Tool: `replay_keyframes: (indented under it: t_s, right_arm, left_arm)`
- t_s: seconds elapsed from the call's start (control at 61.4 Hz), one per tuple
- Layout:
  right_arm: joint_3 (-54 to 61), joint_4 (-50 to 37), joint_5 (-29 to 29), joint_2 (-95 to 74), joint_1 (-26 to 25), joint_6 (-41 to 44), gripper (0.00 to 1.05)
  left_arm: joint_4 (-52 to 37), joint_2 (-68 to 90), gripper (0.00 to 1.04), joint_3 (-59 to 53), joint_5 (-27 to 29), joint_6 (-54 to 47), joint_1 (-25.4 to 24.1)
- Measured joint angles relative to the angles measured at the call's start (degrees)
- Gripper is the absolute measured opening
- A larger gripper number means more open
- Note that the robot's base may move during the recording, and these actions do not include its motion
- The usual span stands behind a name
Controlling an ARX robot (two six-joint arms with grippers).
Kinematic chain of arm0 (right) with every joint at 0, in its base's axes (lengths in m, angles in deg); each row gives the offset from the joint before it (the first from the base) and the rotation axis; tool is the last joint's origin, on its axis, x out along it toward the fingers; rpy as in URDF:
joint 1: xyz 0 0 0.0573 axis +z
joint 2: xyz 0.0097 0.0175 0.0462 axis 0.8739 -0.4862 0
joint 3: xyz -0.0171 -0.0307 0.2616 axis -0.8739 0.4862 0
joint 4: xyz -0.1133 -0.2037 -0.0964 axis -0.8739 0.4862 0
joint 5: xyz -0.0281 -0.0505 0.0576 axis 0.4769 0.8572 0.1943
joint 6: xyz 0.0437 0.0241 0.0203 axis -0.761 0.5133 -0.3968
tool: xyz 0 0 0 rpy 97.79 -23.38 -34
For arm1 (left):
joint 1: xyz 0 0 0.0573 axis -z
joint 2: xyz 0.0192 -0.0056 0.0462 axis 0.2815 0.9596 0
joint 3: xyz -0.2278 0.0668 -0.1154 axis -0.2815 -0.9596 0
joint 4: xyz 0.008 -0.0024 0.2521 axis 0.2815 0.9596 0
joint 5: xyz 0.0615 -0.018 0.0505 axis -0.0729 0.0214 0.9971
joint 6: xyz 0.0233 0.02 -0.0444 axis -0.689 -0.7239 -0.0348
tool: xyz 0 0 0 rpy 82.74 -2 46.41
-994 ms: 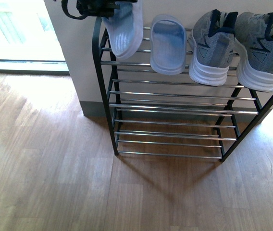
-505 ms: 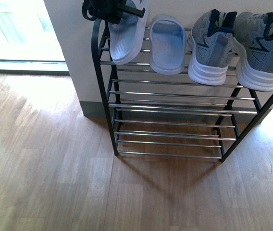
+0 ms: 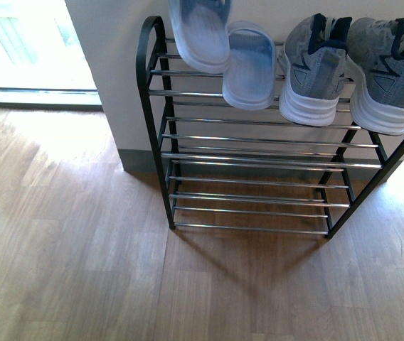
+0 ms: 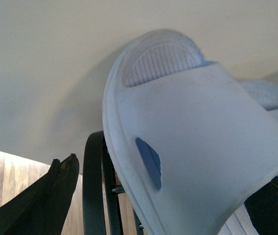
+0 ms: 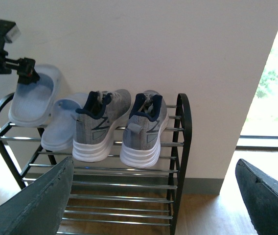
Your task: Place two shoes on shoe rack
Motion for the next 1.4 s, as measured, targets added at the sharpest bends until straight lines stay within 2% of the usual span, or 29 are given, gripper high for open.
replay_keyframes:
  t_s: [0.538,0.994,1.255,1.32,1.401]
  right_arm:
    - [0.0,0.0,0.0,0.0,0.0,0.0,0.96]
    - [0.0,0.0,0.0,0.0,0.0,0.0,0.96]
    - [0.0,0.0,0.0,0.0,0.0,0.0,0.96]
    - [0.0,0.0,0.0,0.0,0.0,0.0,0.96]
    - [0.0,0.0,0.0,0.0,0.0,0.0,0.96]
  left_arm:
    - [9.2,7.7,0.95,4.2,1.4,1.1,-2.2]
    - [8.1,4.8,0.95,3.6,1.1,-3.9,0.2]
    - [1.0,-5.2,0.95,-7.5,4.3,-5.7,1.3]
    - [-2.9,-8.4,0.95,-12.5,5.8,-5.2,1.1]
    - [-12.1,-17.1,0.95,-25.1,9.4,-3.5,0.3]
